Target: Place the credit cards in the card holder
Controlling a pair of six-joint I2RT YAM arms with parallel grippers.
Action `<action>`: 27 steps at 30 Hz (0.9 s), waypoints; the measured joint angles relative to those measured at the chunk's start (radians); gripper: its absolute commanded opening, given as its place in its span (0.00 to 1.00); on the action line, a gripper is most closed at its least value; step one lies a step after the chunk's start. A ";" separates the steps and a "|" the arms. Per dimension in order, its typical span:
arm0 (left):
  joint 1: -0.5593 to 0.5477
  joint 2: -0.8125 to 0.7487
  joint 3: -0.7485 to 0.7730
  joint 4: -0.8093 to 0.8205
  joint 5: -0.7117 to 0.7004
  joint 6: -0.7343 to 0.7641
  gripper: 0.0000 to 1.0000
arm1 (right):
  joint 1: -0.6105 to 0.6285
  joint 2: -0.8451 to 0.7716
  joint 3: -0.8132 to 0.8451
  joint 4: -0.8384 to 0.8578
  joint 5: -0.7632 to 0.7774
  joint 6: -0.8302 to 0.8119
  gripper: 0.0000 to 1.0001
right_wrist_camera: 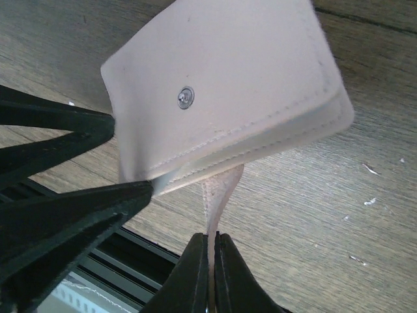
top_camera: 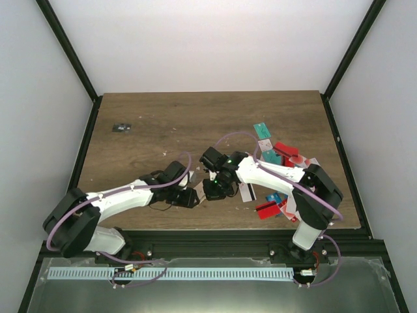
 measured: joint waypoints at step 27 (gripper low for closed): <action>0.116 0.004 0.059 -0.013 -0.060 -0.060 0.43 | 0.000 -0.113 -0.140 -0.024 0.035 0.024 0.01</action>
